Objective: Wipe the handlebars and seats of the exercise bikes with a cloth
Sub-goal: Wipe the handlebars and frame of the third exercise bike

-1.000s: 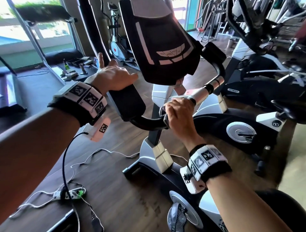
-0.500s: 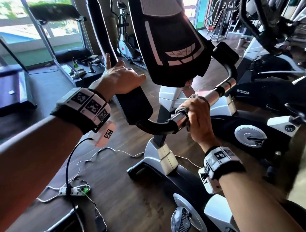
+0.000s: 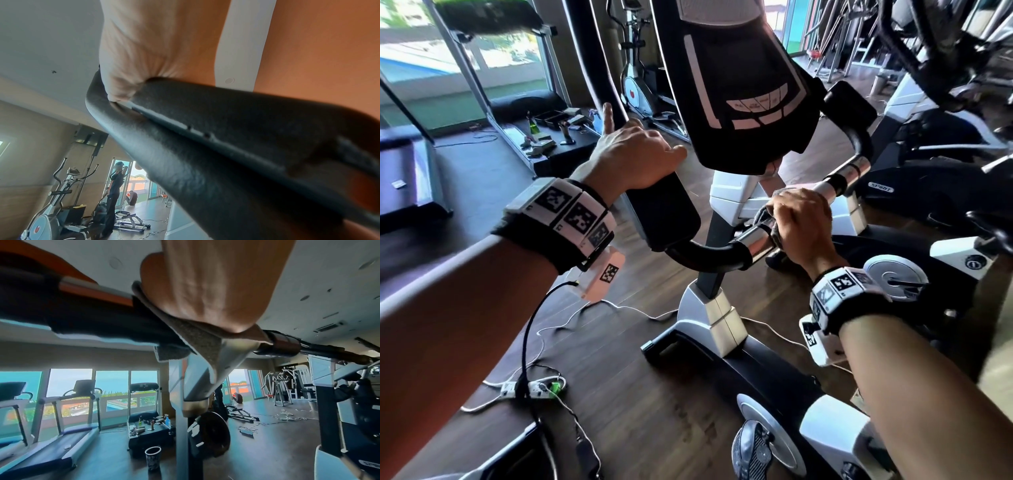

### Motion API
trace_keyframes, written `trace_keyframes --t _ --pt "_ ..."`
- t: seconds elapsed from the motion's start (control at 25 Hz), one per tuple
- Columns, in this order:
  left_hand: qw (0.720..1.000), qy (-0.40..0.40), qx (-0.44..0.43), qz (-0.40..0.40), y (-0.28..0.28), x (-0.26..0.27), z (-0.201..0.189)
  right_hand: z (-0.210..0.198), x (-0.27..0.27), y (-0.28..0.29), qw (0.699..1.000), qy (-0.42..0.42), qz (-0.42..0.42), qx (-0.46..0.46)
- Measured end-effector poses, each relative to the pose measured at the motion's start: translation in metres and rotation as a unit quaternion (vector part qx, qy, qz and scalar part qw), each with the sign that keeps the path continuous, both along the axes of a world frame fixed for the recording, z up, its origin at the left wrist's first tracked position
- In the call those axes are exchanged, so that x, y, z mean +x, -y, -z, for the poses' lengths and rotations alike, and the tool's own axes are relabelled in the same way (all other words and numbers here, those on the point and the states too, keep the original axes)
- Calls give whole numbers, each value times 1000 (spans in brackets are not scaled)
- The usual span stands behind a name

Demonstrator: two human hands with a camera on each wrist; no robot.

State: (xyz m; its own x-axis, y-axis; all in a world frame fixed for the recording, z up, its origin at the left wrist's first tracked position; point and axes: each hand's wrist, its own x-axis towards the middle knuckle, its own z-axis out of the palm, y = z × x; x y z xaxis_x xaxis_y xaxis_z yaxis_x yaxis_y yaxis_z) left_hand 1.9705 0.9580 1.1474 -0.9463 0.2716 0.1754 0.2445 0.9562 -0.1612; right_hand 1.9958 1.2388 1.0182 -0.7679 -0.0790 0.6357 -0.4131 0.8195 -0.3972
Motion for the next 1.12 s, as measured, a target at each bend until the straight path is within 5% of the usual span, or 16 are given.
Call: trace_keyframes --t 0.16,0.36,0.52,0.76,0.96,1.12 --pt "1000 11 -23 7 0 4 -2 9 17 23 997 -49 50 -40" --pt "1000 8 5 4 -2 2 -1 6 33 30 997 -74 -17 -14" --pt "1000 0 2 14 -1 -1 -1 -15 18 17 998 2 -32 63" --pt "999 10 -40 16 -2 2 -3 6 56 57 997 -67 -24 -1" --pt "999 13 -34 5 -6 6 -6 -13 53 64 995 -11 -7 103" --pt "998 24 -51 5 -5 11 -8 7 71 75 996 -72 -38 40"
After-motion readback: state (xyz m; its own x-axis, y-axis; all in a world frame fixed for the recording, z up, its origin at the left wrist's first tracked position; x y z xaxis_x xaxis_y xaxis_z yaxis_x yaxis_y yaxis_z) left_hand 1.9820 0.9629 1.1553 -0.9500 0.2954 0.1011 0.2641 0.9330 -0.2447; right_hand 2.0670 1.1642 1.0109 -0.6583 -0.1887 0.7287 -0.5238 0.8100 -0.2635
